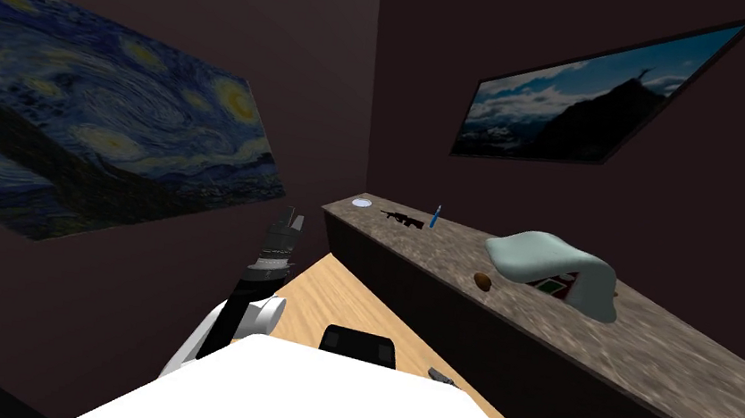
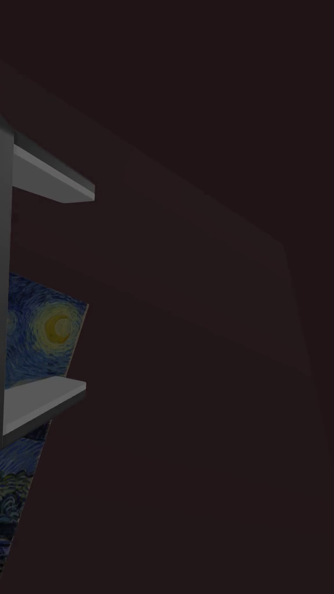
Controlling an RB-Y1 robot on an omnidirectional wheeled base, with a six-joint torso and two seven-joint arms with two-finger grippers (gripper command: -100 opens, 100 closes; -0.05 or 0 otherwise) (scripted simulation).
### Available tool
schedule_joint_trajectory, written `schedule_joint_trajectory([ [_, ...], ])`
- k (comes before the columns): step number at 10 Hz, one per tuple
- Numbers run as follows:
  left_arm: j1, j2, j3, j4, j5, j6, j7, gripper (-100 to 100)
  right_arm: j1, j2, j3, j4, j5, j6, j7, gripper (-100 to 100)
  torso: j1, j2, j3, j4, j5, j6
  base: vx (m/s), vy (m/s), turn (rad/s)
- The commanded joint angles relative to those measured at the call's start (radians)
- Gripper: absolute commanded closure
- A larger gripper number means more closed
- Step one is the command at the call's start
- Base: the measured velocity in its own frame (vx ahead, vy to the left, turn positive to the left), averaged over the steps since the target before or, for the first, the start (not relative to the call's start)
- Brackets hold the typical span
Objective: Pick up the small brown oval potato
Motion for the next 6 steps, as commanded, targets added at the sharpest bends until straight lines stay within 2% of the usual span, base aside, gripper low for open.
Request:
schedule_joint_trajectory([
  [1,0.000,0.000,0.000,0.000,0.000,0.000,0.000,0,0.004,-0.050,0.007,0.023,-0.030,0.006,0.018,-100,0.000,0.000,0.000,0.000,0.000,0.000,0.003,0.010,0.119],
  [3,0.000,0.000,0.000,0.000,0.000,0.000,0.000,0,0.004,-0.085,0.007,0.023,-0.030,0.006,0.018,-100,0.000,0.000,0.000,0.000,0.000,0.000,0.004,0.005,0.021],
  [6,0.000,0.000,0.000,0.000,0.000,0.000,0.000,0,-0.002,-0.182,0.008,0.068,-0.075,0.038,0.051,-100,0.000,-0.001,0.000,0.000,0.000,0.000,0.010,0.004,0.090],
])
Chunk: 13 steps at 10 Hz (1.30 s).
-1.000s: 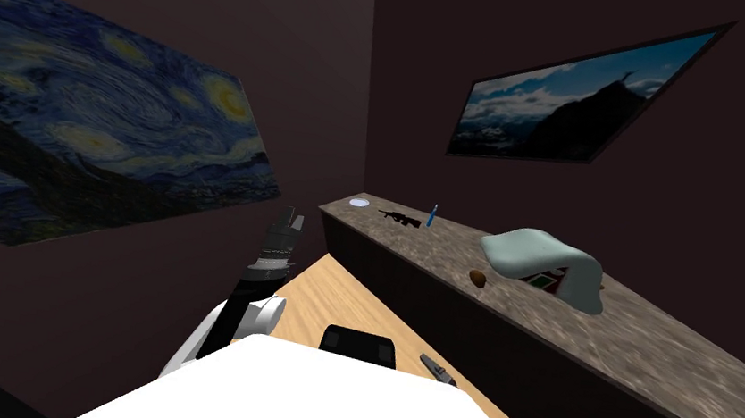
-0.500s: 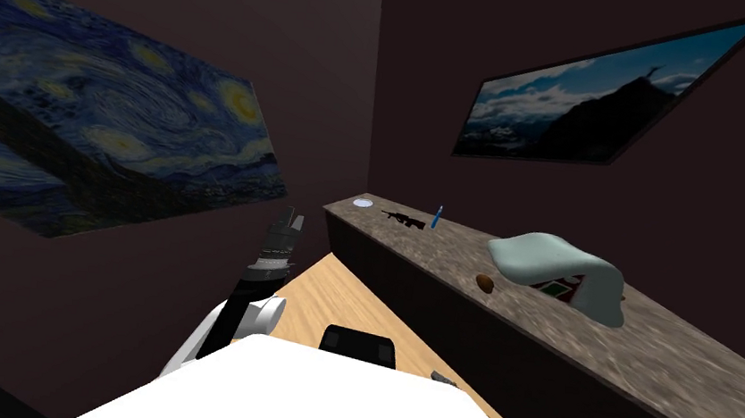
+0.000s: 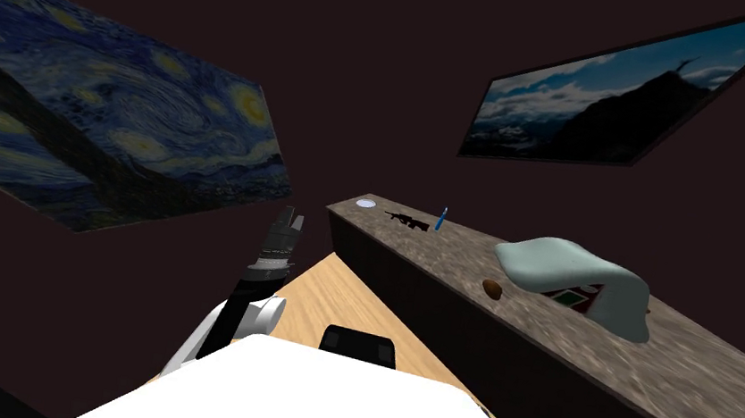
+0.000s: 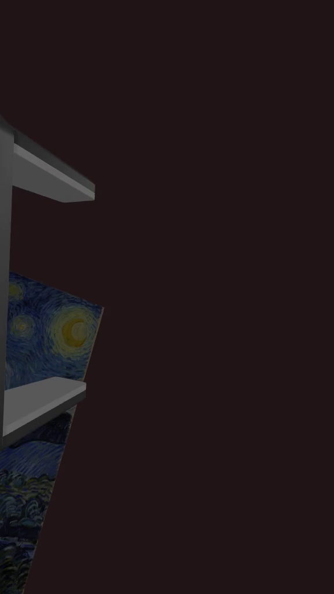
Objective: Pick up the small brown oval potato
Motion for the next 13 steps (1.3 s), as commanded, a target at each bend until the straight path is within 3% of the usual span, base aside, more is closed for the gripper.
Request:
schedule_joint_trajectory([
  [1,0.000,0.000,0.000,0.000,0.000,0.000,0.000,0,0.015,-0.050,-0.012,0.003,-0.008,0.006,0.005,-100,0.000,0.000,0.000,0.000,0.000,0.000,0.016,-0.003,0.052],
  [11,0.000,0.000,0.000,0.000,0.000,0.000,0.000,0,-0.028,-0.357,-0.041,0.141,-0.099,0.072,0.087,-100,-0.002,-0.002,-0.001,-0.001,-0.001,0.001,0.038,-0.028,0.090],
  [12,0.000,0.000,0.000,0.000,0.000,0.000,0.000,0,-0.019,-0.357,-0.041,0.141,-0.062,0.072,0.055,-100,-0.002,-0.003,-0.002,-0.001,-0.001,0.000,0.044,-0.047,0.045],
  [13,0.000,0.000,0.000,0.000,0.000,0.000,0.000,0,-0.028,-0.357,-0.041,0.141,-0.083,0.072,0.060,-100,-0.003,-0.002,-0.001,-0.001,-0.001,0.001,0.018,-0.031,-0.013],
])
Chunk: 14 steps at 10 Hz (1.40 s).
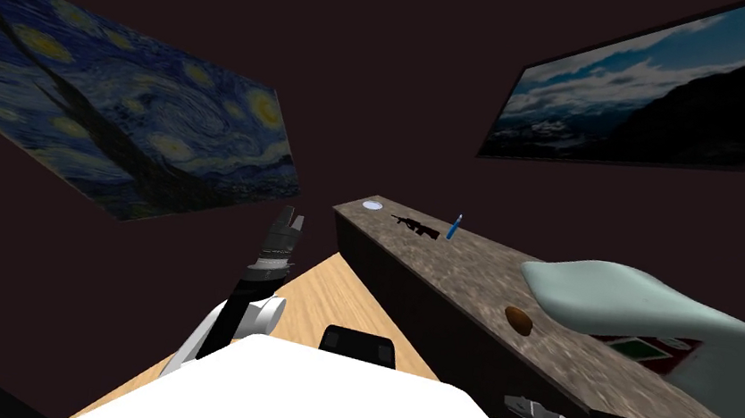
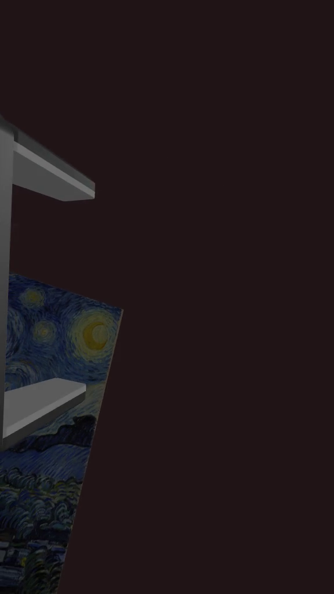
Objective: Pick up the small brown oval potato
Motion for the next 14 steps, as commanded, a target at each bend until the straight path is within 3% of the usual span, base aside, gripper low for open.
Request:
schedule_joint_trajectory([
  [1,0.000,0.000,0.000,0.000,0.000,0.000,0.000,0,-0.015,0.004,0.005,0.003,-0.035,0.011,0.047,-100,0.000,0.000,0.000,0.000,0.000,0.000,0.003,-0.008,-0.009],
  [2,0.000,0.000,0.000,0.000,0.000,0.000,0.000,0,-0.025,-0.034,-0.003,0.025,-0.043,0.017,0.057,-100,0.001,0.001,0.001,0.000,0.000,0.000,0.034,-0.036,0.088],
  [4,0.000,0.000,0.000,0.000,0.000,0.000,0.000,0,-0.025,-0.034,-0.003,0.025,-0.043,0.017,0.057,-100,-0.001,-0.001,-0.001,0.000,0.000,0.000,0.043,-0.045,0.031],
  [6,0.000,0.000,0.000,0.000,0.000,0.000,0.000,0,-0.045,-0.096,-0.022,0.066,-0.055,0.026,0.072,-100,-0.001,-0.002,-0.001,0.000,0.000,-0.001,0.070,-0.085,0.118],
  [11,0.000,0.000,0.000,0.000,0.000,0.000,0.000,0,-0.074,-0.150,-0.049,0.115,-0.059,0.029,0.082,-100,-0.005,-0.006,-0.003,-0.001,-0.001,-0.001,0.113,-0.113,0.062],
  [12,0.000,0.000,0.000,0.000,0.000,0.000,0.000,0,-0.069,-0.143,-0.047,0.106,-0.068,0.032,0.088,-100,-0.008,-0.009,-0.005,-0.002,-0.002,-0.001,0.088,-0.079,0.033],
  [13,0.000,0.000,0.000,0.000,0.000,0.000,0.000,0,-0.070,-0.144,-0.049,0.108,-0.069,0.032,0.089,0,-0.003,-0.006,-0.004,-0.002,-0.001,0.000,0.014,-0.014,0.001],
  [14,0.000,0.000,0.000,0.000,0.000,0.000,0.000,0,-0.069,-0.112,-0.044,0.126,-0.048,0.033,0.092,-100,0.001,-0.001,-0.001,-0.001,0.000,0.000,0.019,-0.003,0.053],
])
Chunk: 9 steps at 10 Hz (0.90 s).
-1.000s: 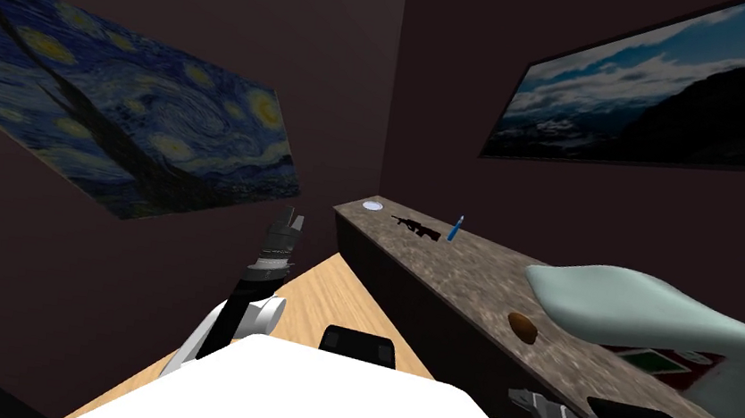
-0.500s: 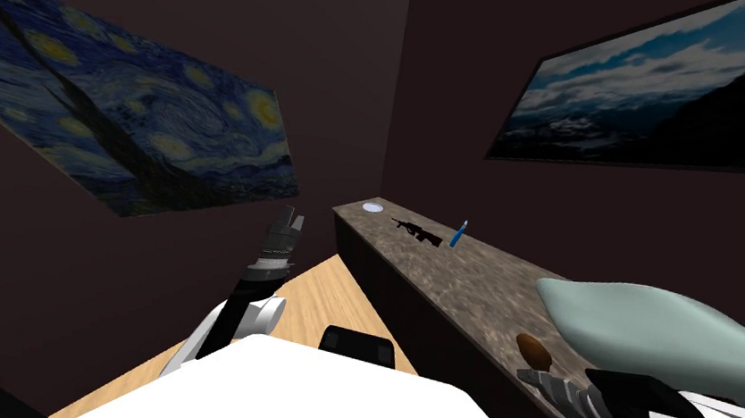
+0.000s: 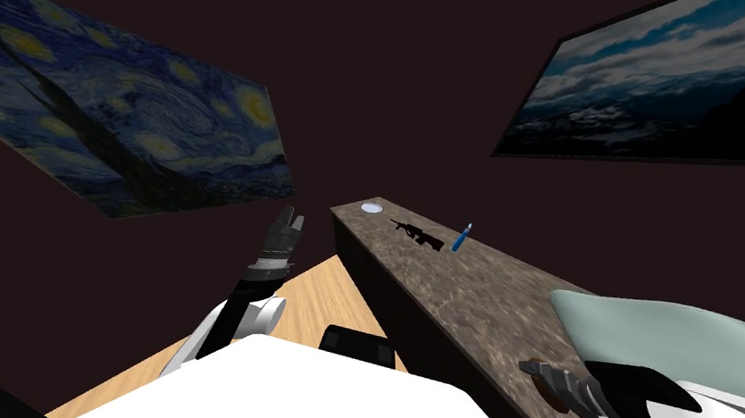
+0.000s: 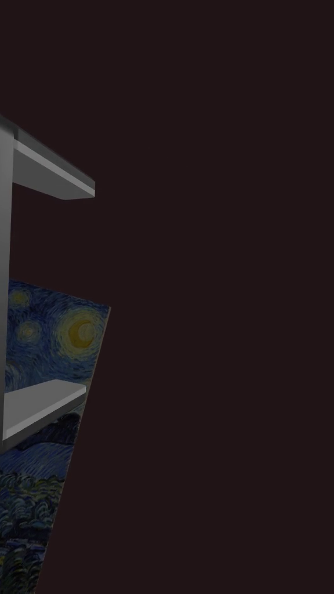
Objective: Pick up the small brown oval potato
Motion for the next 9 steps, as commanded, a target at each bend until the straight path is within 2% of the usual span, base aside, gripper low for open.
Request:
schedule_joint_trajectory([
  [1,0.000,0.000,0.000,0.000,0.000,0.000,0.000,0,0.001,0.036,0.002,0.019,0.018,0.003,0.007,-100,0.000,0.000,0.000,0.000,0.000,0.000,0.021,0.008,0.071],
  [4,0.000,0.000,0.000,0.000,0.000,0.000,0.000,0,0.004,0.089,0.011,0.048,0.053,0.004,0.012,-100,0.001,0.001,0.001,0.000,0.000,0.000,0.016,0.010,0.040],
  [5,0.000,0.000,0.000,0.000,0.000,0.000,0.000,0,0.002,0.080,0.009,0.044,0.040,0.004,0.014,-100,0.002,0.001,0.001,0.000,0.001,0.000,0.005,0.005,0.005],
  [6,0.000,0.000,0.000,0.000,0.000,0.000,0.000,0,0.002,0.083,0.009,0.046,0.039,0.004,0.020,100,0.001,0.002,0.001,0.000,0.001,0.000,0.000,0.000,0.000],
  [9,0.000,0.000,0.000,0.000,0.000,0.000,0.000,0,0.002,0.082,0.010,0.047,0.040,0.005,0.019,100,0.001,0.002,0.001,0.001,0.000,0.000,0.000,0.000,0.000],
])
